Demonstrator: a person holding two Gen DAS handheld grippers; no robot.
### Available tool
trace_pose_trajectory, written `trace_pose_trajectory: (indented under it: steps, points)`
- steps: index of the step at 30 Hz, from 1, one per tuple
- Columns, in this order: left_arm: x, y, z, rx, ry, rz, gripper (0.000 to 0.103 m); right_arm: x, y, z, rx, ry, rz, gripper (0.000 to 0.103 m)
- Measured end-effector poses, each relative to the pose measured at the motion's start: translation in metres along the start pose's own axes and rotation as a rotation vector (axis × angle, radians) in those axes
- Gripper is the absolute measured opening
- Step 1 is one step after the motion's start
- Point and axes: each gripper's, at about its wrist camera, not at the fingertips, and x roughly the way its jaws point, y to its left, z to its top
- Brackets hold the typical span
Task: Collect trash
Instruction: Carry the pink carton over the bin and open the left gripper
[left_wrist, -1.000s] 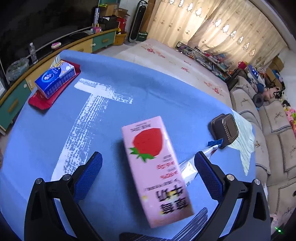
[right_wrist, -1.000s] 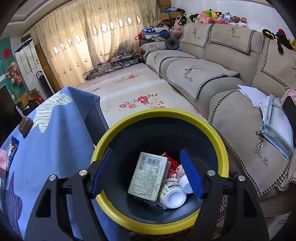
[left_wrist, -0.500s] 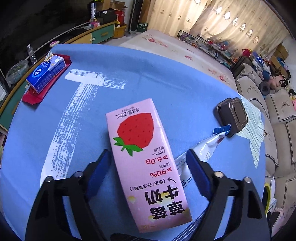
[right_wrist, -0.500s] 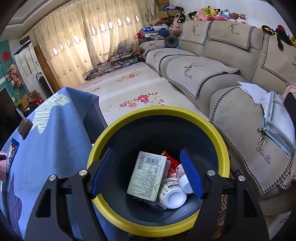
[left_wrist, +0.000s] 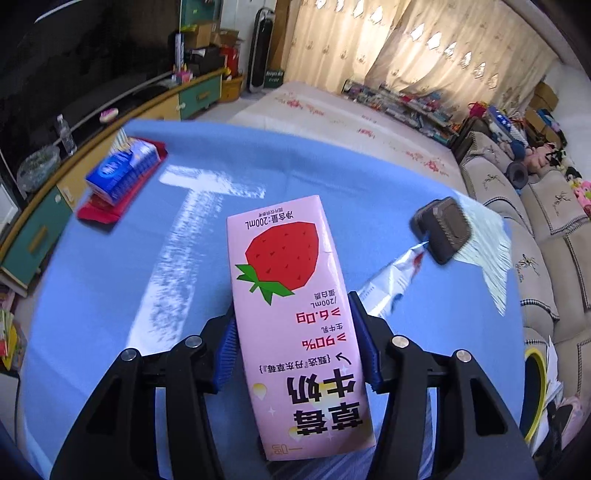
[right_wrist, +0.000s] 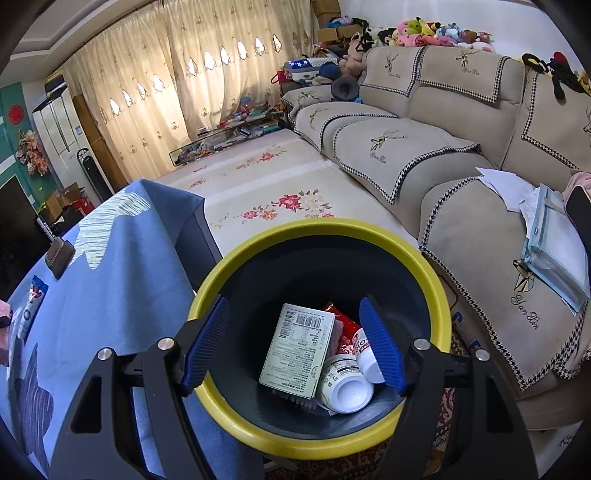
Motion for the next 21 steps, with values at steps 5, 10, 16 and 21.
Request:
trace_pose_trajectory:
  steps: [5,10,16,21]
  points:
    - [-0.053,-0.003,-0.022,0.077,-0.062,-0.041,0.054,-0.014,-0.001,-0.001,0.000,-0.019,0.008,0.070]
    - [-0.099,-0.034,-0.053,0.196,-0.090,-0.127,0.054,-0.032,-0.005,-0.006,-0.004,-0.039,0.013,0.070]
    - [-0.132,-0.118,-0.089,0.379,-0.080,-0.288,0.054,-0.056,-0.021,-0.012,-0.003,-0.067,-0.005,0.070]
    - [-0.138,-0.206,-0.120,0.538,-0.023,-0.421,0.054,-0.076,-0.044,-0.013,0.008,-0.103,-0.042,0.070]
